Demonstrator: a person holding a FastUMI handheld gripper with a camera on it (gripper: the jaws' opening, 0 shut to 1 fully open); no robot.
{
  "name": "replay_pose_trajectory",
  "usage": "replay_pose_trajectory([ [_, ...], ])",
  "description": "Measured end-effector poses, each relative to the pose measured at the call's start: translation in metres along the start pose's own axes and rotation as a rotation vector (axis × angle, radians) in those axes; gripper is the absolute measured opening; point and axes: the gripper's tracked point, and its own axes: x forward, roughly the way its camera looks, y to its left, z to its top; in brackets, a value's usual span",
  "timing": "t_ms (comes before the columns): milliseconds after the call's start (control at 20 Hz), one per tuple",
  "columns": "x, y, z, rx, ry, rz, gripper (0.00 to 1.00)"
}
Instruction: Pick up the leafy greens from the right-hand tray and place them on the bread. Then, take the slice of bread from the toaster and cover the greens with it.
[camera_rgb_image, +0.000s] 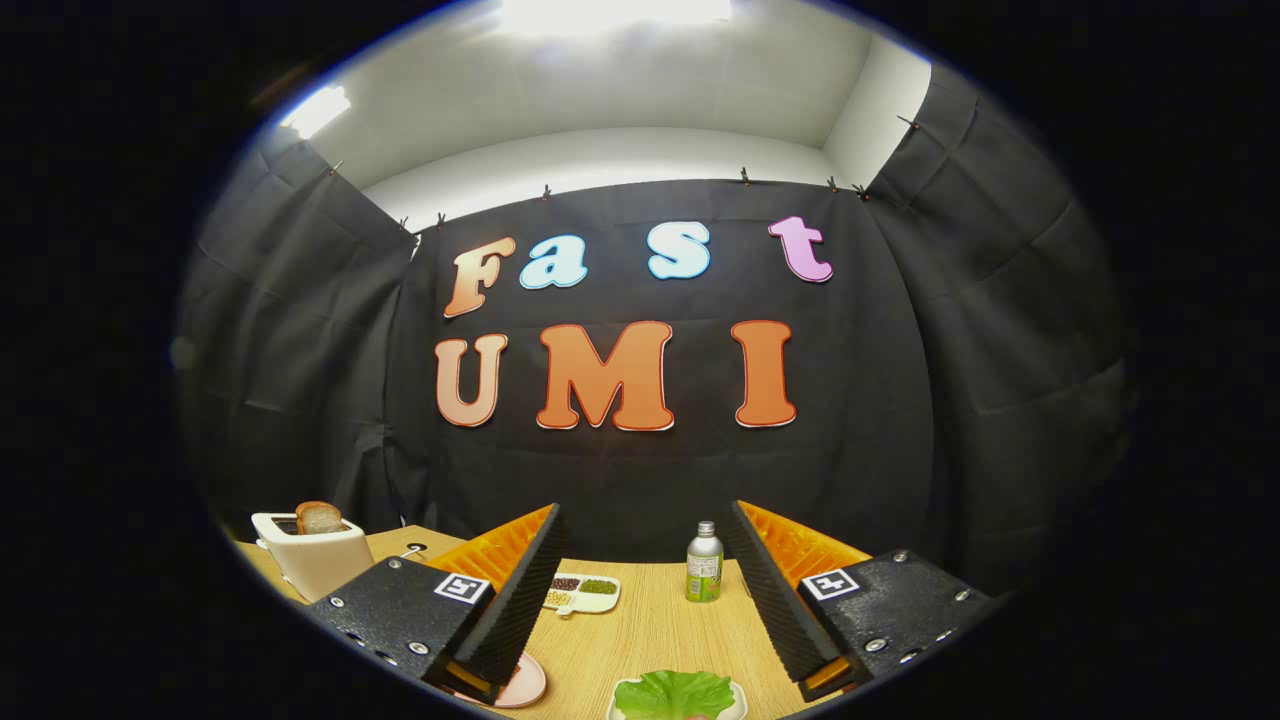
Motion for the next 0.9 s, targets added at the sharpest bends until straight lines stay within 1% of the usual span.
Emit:
replay_pose_trajectory([
  [250,0.001,0.003,-0.006,0.014,0.019,0.017,0.97],
  [400,0.002,0.01,-0.014,0.022,0.042,0.041,0.98],
  [900,0.005,0.007,-0.067,0.026,0.228,0.056,0.98],
])
